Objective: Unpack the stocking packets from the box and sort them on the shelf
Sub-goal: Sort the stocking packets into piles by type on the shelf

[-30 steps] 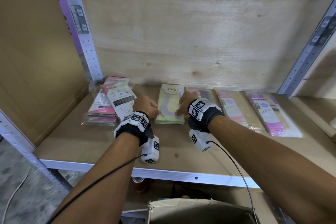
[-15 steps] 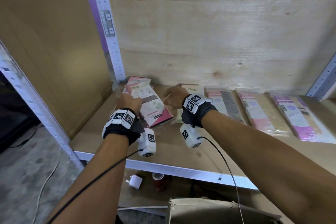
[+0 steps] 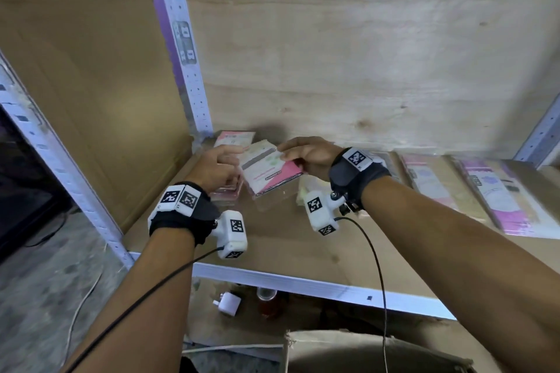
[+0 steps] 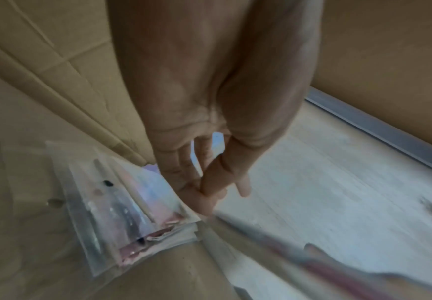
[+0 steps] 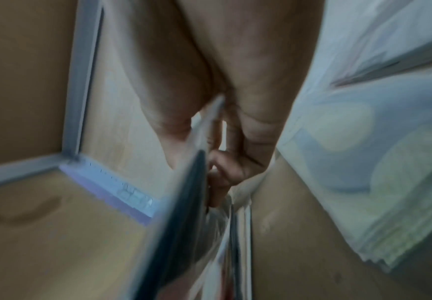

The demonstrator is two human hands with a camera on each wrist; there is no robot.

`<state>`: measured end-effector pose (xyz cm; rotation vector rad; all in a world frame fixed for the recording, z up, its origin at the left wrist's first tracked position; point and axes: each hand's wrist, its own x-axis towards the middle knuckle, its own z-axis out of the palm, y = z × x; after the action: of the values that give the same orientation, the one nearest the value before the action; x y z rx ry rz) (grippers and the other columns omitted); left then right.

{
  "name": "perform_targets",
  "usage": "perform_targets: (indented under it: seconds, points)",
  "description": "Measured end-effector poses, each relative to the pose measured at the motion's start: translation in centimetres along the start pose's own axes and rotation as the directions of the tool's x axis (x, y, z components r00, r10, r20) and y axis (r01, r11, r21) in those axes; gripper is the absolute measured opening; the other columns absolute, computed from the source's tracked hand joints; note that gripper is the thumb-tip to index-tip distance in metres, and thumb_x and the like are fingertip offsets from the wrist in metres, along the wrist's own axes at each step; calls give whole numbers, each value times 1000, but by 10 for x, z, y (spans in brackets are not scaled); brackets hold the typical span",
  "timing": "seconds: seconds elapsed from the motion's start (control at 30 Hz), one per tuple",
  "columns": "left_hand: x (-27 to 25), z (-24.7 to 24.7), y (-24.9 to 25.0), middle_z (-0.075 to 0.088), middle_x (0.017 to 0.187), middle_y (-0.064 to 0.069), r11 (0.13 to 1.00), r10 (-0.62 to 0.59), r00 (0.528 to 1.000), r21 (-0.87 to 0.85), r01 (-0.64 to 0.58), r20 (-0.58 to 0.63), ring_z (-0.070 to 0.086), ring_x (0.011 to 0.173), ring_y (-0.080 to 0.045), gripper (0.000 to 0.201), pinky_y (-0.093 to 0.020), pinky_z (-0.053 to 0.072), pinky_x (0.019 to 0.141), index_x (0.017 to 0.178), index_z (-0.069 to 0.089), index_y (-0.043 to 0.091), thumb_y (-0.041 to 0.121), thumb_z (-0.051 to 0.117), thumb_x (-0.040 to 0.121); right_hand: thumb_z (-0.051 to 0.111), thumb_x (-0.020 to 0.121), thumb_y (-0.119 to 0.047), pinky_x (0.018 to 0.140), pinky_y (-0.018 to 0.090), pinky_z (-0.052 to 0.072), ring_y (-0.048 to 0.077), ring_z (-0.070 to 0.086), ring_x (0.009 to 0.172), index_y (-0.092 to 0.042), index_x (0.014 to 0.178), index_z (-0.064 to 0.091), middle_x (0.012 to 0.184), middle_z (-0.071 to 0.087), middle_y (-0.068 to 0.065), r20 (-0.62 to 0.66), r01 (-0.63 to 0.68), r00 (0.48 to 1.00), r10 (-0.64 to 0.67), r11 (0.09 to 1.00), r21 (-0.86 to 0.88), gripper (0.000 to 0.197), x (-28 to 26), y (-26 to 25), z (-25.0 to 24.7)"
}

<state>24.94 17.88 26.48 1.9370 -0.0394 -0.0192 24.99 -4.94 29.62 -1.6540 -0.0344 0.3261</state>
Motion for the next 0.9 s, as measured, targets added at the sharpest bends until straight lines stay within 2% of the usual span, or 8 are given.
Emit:
perform_targets:
  seconds: [0.13, 0.2, 0.27, 0.33, 0.57, 0.67, 0.77, 0.9]
  points:
    - [-17, 20, 31, 68, 116, -4, 933, 224, 974, 281, -224, 33, 64, 101, -15, 47, -10, 51, 80, 116, 71, 12, -15, 63, 80, 61, 92, 0, 83, 29, 56, 26, 63, 89, -5, 114, 65, 111, 65, 16, -7, 5, 1000, -4, 987, 161, 23, -23, -4, -25]
    - [-23, 33, 48, 70, 114, -2, 885, 334, 942, 349, -309, -13, 65, 105, -17, 40, -21, 53, 91, 113, 75, 13, -6, 74, 78, 61, 93, -5, 87, 33, 53, 28, 59, 96, -5, 118, 64, 119, 64, 18, -15, -8, 1000, 11, 972, 236, 25, -36, -6, -38]
    - [-28, 45, 63, 71, 109, -3, 825, 445, 893, 416, -382, -63, 63, 109, -24, 29, -35, 50, 98, 107, 77, 15, 5, 78, 81, 59, 95, -10, 65, 23, 49, 23, 57, 87, -3, 123, 62, 109, 63, 15, -33, -12, 999, 23, 950, 313, 29, -51, -8, -52]
    - [-30, 58, 77, 69, 105, -5, 775, 508, 854, 491, -397, -113, 59, 108, -30, 13, -42, 48, 96, 99, 75, 16, 15, 74, 86, 52, 99, -13, 59, 20, 41, 17, 54, 72, 0, 123, 59, 103, 62, 14, -47, 14, 999, 6, 909, 416, 27, -67, -10, -68]
    - [-38, 121, 120, 67, 102, -3, 647, 681, 728, 530, -548, -79, 53, 101, -27, 16, -40, 43, 87, 105, 72, 18, 25, 69, 91, 48, 99, -10, 61, 21, 43, 11, 62, 70, -11, 107, 62, 105, 73, 6, -158, 181, 980, -120, 872, 454, 16, -119, -9, -137]
    - [-41, 152, 132, 69, 97, 0, 680, 683, 731, 366, -635, -1, 61, 92, -25, 12, -40, 51, 83, 102, 72, 19, 23, 69, 91, 54, 96, -8, 54, 20, 40, 11, 58, 65, -10, 109, 67, 94, 69, 3, -255, 260, 952, -169, 885, 386, 19, -140, 1, -166]
    - [-42, 184, 137, 75, 100, 8, 783, 610, 788, 87, -616, 88, 71, 91, -18, 12, -30, 56, 80, 102, 72, 27, 21, 68, 92, 62, 91, -2, 56, 23, 33, 13, 48, 63, -5, 118, 66, 81, 64, 2, -343, 285, 921, -184, 919, 271, 28, -157, 16, -186]
    - [-37, 224, 130, 76, 94, 13, 853, 521, 837, -54, -520, 164, 68, 84, -5, 8, -21, 50, 77, 94, 74, 36, 30, 69, 92, 73, 85, -9, 68, 26, 37, 14, 52, 79, -18, 112, 69, 94, 67, 6, -386, 236, 902, -194, 970, 63, 29, -175, 38, -202]
